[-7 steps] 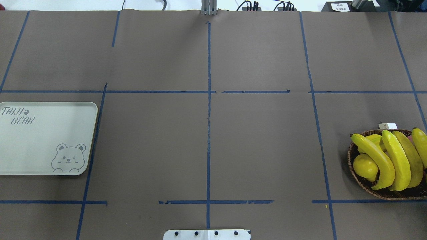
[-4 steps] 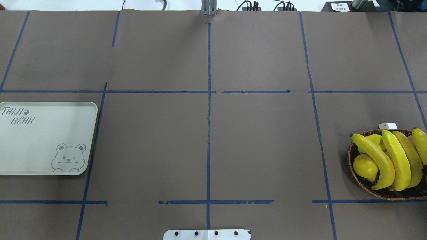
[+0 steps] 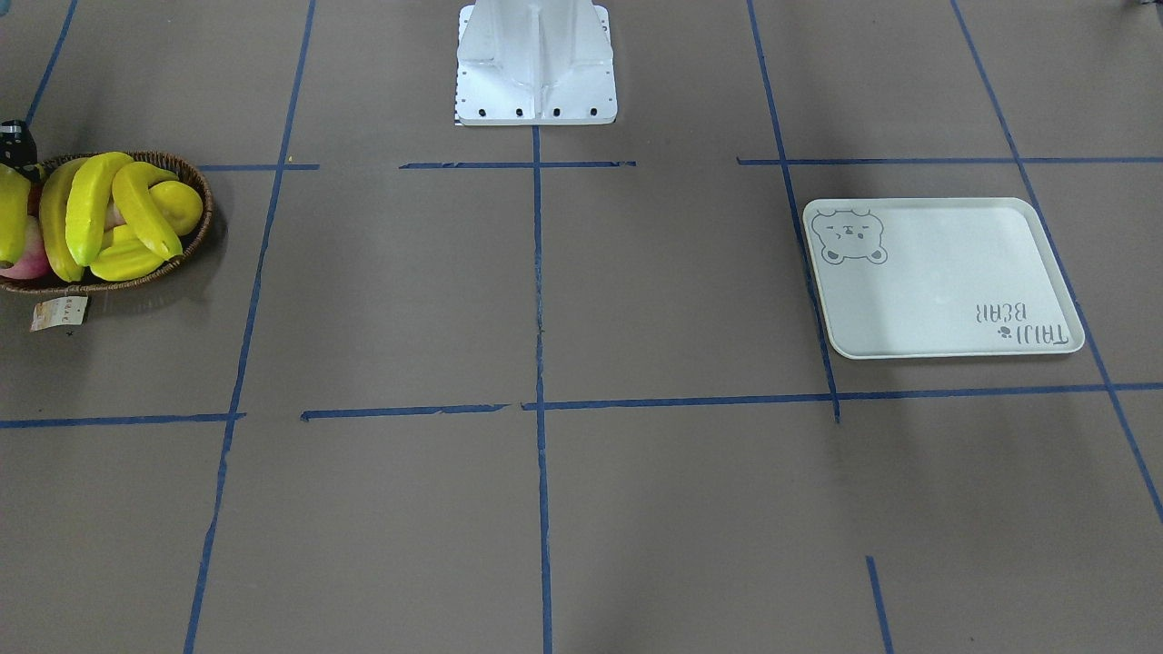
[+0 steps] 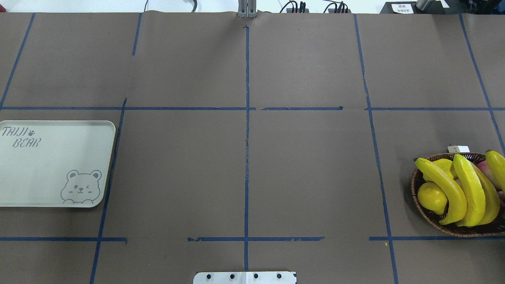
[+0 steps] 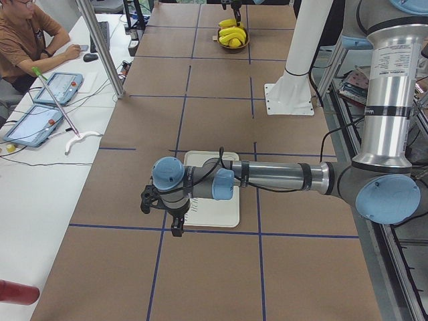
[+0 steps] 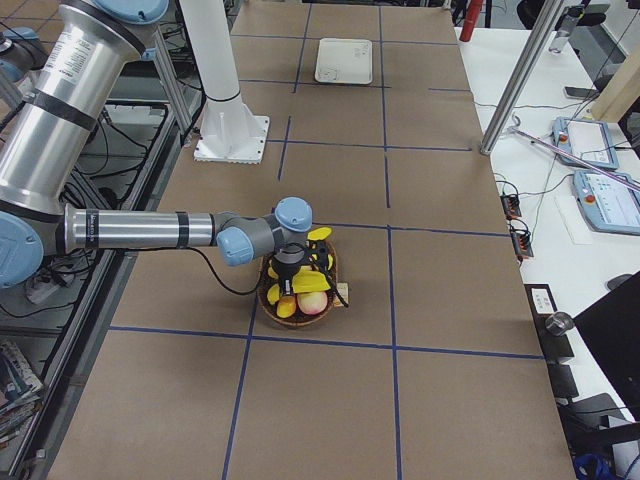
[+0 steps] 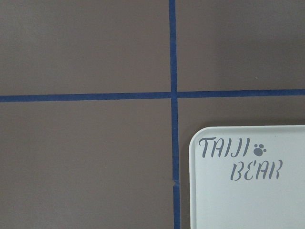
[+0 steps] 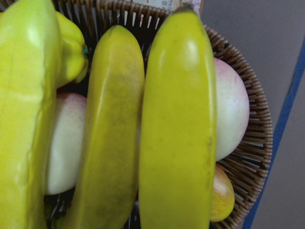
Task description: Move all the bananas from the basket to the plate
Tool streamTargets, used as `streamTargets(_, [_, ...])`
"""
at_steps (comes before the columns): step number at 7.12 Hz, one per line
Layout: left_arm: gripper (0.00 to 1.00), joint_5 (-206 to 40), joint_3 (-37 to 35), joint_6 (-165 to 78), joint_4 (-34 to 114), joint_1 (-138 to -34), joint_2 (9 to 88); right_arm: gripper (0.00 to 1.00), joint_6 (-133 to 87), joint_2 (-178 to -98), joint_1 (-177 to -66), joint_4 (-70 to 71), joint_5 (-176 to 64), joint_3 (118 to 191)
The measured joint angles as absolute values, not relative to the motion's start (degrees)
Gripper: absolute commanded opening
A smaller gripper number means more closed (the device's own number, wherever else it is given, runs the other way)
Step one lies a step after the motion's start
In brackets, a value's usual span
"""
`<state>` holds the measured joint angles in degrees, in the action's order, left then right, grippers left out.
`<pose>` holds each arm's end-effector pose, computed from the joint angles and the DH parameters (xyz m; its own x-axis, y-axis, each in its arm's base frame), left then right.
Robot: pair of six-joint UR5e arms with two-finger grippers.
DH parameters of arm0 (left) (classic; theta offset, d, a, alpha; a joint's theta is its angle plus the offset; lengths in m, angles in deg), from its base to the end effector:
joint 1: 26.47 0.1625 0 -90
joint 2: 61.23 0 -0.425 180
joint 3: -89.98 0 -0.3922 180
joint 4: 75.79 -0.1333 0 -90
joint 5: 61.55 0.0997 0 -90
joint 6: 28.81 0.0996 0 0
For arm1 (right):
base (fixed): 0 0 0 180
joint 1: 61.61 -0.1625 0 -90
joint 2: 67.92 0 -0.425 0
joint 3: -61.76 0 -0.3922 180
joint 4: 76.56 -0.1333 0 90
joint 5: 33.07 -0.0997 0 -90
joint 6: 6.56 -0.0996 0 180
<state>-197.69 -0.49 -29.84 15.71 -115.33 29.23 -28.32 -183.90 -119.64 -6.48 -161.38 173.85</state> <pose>-0.0516 -0.4992 0.6458 0.6924 0.0264 -0.7210 -0.0074 0.9995 0.0294 -0.1101 -0.3115 0.6187 0.7227 -0.2185 0.6557 0.2595 0.9651 0.0356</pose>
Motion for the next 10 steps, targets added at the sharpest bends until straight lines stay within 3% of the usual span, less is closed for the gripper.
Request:
streamTargets(5, [1.00, -197.69, -0.26, -29.87, 15.71, -115.33, 29.47, 0.00, -24.72, -186.21, -123.01, -5.02, -166.83, 178.74])
streamTargets(7, [1.00, -197.70, -0.26, -29.87, 15.70, -115.33, 29.50, 0.00, -17.35, -186.04, -128.25, 9.46, -168.41, 187.41])
streamTargets(10, [1.00, -197.69, -0.20, -29.87, 15.75, -115.33, 29.51, 0.01, -0.47, -170.31, -141.14, 40.90, -167.14, 194.16])
